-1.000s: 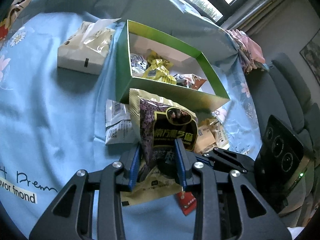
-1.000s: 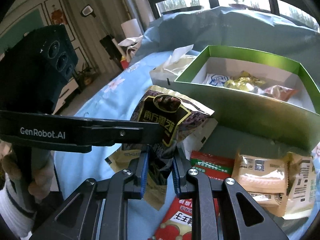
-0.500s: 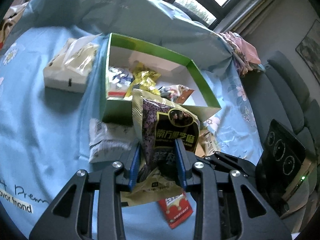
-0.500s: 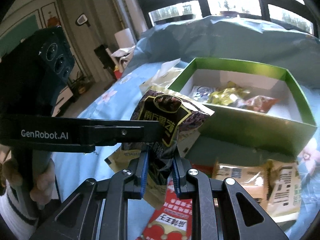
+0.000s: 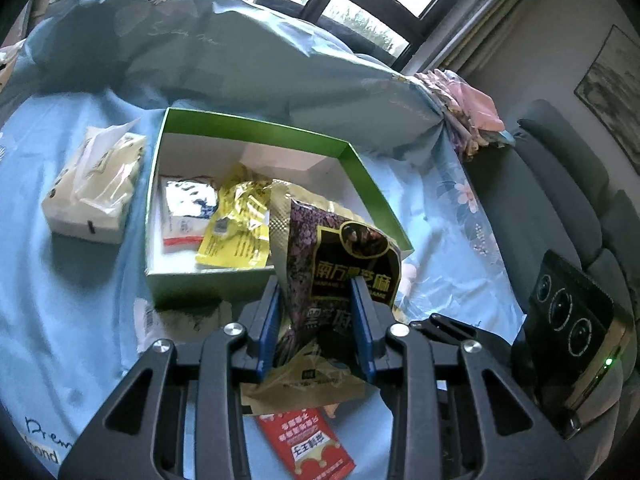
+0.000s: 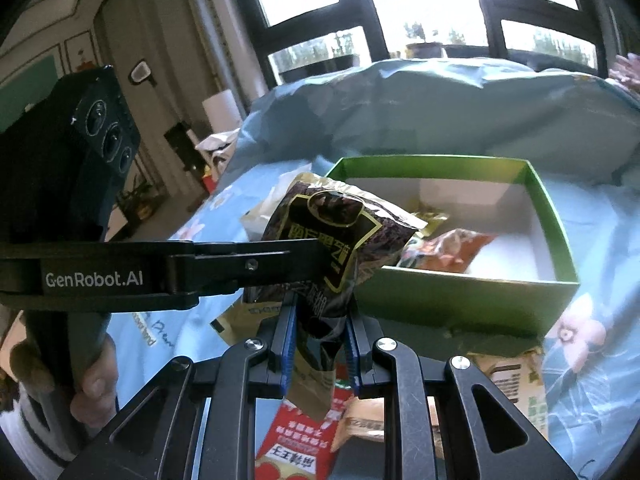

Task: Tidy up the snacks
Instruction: 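Carry the sesame packet with the left tool into the green box and release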

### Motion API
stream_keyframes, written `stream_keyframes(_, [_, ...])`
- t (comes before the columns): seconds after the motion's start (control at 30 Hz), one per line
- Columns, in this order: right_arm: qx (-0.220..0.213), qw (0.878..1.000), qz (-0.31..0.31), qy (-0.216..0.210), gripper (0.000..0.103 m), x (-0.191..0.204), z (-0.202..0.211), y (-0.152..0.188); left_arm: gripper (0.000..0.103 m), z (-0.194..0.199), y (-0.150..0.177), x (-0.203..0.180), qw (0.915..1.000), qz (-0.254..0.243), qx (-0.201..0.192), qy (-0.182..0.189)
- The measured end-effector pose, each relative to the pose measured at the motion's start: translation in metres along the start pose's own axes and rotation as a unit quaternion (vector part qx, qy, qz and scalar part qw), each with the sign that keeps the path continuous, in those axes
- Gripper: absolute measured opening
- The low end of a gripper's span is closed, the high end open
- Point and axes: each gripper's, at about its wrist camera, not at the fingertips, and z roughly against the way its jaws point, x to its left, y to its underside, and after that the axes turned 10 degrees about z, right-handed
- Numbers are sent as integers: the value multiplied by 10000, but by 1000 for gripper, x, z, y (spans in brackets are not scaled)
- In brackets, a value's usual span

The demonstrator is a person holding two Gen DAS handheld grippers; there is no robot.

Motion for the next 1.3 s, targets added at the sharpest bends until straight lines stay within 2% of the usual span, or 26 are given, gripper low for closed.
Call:
stream_keyframes(0.37, [-173, 9996, 39, 237, 23, -21, -5, -26, 32, -15, -32, -10, 9996, -210, -111, 117])
stream_keyframes(0.67, [-130, 9991, 4, 398, 23, -45, -32, -44, 32, -41, -59, 3, 9996, 41, -127, 239])
stream_keyframes(0.8, [-148, 9984, 107, 544, 23, -50, -43, -53, 33, -48, -68, 7, 9992, 81, -290, 256])
stream_keyframes(1.03, [-64, 9977, 192, 652, 23, -59, -70, -55, 33, -69, -78, 25, 9991, 283, -270, 142])
stream_keyframes(1.17, [197, 9975, 132, 664, 23, -63, -86, -50, 33, -81, -77, 29, 9993, 294, -165, -132])
stream_keyframes(1.3, [274, 9973, 111, 665, 23, -66, -86, -48, 33, -86, -77, 30, 9992, 283, -107, -255])
